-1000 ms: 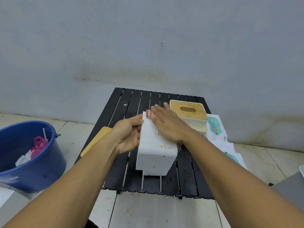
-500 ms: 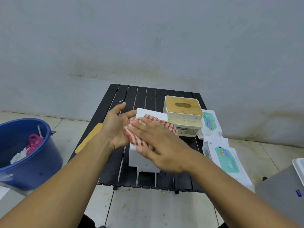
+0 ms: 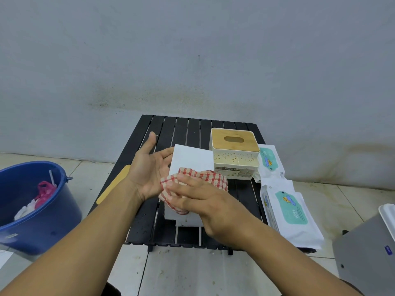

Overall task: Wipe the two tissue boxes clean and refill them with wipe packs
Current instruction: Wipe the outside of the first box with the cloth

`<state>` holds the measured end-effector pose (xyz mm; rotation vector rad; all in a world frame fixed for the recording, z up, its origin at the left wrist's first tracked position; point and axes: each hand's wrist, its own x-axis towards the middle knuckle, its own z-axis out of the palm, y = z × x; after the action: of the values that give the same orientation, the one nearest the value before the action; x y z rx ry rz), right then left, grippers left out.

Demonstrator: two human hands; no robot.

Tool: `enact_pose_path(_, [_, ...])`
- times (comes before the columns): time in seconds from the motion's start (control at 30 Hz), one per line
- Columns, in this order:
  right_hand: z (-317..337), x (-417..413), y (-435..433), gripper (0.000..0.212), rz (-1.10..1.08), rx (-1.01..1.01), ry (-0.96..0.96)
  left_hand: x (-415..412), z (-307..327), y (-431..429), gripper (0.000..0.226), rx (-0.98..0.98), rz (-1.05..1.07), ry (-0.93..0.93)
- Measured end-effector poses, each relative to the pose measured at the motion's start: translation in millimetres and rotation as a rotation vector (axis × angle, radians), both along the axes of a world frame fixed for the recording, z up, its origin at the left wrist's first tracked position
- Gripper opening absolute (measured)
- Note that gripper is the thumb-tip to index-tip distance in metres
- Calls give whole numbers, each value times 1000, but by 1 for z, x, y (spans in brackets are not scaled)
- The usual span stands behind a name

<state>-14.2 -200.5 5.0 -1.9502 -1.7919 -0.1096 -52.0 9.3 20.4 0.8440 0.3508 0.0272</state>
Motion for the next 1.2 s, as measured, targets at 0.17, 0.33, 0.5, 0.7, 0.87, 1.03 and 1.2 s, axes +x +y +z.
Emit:
enact_pose_path(0.17, [17, -3, -10, 35, -105, 92, 186, -1, 1, -2, 93, -17, 0, 12])
enact_pose_path(0.33, [38, 10, -27, 33, -314, 264, 632, -3, 5, 3, 90, 108, -111, 79])
enact_pose_path(0.5, [38, 38, -47, 41, -766, 444, 843, -23, 19, 16, 60, 538, -399, 151])
enact_pose_path(0.7, [38, 59, -60, 37, -867, 629, 1630, -39, 10, 17, 18, 679, -685, 49])
enact_pose_path(0.87, [38, 56, -60, 34, -836, 706, 1763, -32, 15, 10, 32, 480, -547, 40])
enact_pose_path(1.03, [42, 52, -56, 38, -643, 747, 1846, -19, 26, -5, 42, 336, -128, 23])
enact_pose_path(1.2, [49, 30, -26, 36, -652, 756, 1413, -7, 22, -10, 41, 271, 15, 45])
